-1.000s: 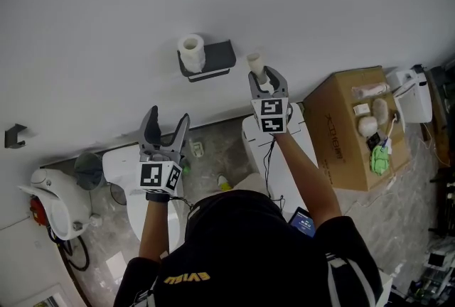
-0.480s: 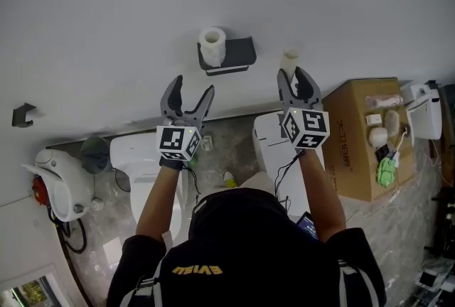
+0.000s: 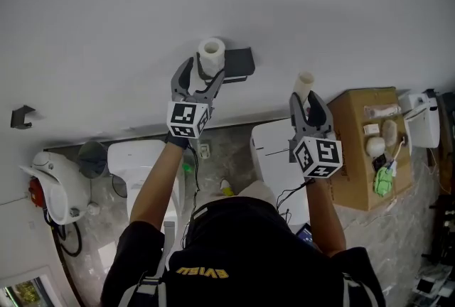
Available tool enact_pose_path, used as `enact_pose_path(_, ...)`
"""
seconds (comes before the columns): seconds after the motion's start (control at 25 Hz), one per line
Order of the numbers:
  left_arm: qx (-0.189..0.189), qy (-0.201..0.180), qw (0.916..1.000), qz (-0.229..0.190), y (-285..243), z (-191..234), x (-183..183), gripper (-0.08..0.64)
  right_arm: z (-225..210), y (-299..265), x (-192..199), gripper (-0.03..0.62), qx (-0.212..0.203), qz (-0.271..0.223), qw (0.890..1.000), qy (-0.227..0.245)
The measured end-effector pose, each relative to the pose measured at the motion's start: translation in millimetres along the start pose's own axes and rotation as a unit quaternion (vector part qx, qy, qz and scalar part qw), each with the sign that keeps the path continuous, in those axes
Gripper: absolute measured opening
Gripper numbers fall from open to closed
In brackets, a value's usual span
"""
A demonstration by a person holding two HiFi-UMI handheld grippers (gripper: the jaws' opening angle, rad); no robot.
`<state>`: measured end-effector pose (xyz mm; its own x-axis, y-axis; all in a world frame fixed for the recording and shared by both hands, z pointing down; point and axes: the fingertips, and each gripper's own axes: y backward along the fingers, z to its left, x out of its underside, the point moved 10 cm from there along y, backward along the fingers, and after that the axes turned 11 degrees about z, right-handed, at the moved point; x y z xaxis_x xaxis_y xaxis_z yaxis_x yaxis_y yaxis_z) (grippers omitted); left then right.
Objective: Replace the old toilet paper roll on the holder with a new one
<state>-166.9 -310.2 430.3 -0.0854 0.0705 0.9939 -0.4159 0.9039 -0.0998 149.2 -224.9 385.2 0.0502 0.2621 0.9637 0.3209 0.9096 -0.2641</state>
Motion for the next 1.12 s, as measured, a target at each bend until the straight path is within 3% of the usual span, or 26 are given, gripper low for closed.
enact_pose_path(0.16, 0.006, -0.042, 0.9991, 0.007, -13.3, -1.0, -6.4, 0.367, -6.4, 11.7, 2.0, 0.173, 0.014, 0.0, 1.0, -0.002)
enact_pose_path(0.64, 0.007, -0.038, 0.9992, 0.01, -38.2, 2.9, -11.9, 0.367, -15.7, 23.9, 0.7, 0.173, 0.032, -0.001, 0.999, -0.01)
enact_pose_path(0.76, 0.005, -0.047, 0.9988, 0.013, -38.6, 4.9, -13.0, 0.299, -13.2, 23.2, 3.9, 0.173, 0.031, 0.003, 0.999, -0.011)
enact_pose_path(0.92, 0.011, -0.09, 0.9956, 0.024, -36.7, -4.1, -20.2, 0.298, -10.3, 24.7, 6.4, 0.173, 0.033, 0.006, 0.999, -0.011)
enact_pose_path(1.12, -0.023, -0.173, 0.9836, 0.047, -33.3, -18.4, -29.7, 0.296, -8.3, 25.6, 6.9, 0.173, 0.041, 0.011, 0.999, -0.001)
